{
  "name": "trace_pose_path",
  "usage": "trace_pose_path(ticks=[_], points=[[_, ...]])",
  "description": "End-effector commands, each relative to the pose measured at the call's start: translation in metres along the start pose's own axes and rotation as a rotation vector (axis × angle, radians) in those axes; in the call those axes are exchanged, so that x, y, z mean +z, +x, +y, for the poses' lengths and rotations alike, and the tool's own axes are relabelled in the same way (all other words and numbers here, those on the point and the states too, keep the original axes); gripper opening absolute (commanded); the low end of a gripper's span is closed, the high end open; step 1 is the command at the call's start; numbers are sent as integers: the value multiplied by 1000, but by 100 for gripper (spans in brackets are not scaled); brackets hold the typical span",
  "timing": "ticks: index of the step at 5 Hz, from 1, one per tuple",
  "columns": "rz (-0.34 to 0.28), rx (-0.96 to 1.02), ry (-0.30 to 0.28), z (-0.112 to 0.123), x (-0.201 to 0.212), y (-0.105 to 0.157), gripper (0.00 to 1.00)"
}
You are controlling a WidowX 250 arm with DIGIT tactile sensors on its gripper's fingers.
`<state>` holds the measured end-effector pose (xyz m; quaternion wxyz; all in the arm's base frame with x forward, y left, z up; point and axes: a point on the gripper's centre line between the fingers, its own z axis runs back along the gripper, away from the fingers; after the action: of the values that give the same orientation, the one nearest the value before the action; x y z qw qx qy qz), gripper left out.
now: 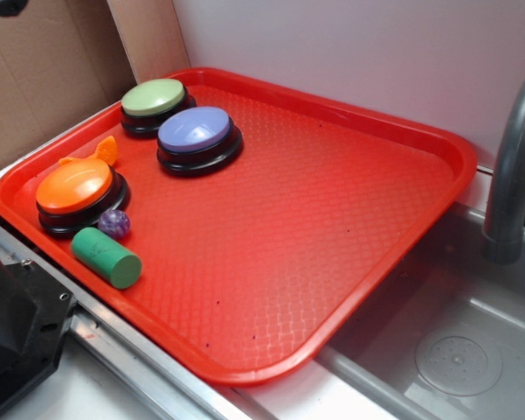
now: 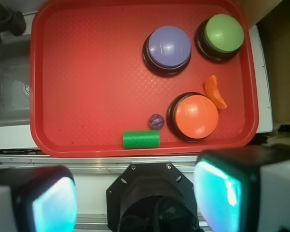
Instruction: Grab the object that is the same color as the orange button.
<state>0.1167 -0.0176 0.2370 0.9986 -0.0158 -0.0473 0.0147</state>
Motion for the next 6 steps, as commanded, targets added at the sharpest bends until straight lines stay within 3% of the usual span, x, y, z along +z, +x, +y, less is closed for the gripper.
trace_pose_path(ticks=[1,3,4,5,6], points=[[0,0,0,0,0,0,100],[-59,133,21,39,-28,19,100],[-128,194,36,70,-52,32,100],[-142,159,29,108,-97,53,100],[-206,177,37,122,-115,61,100]])
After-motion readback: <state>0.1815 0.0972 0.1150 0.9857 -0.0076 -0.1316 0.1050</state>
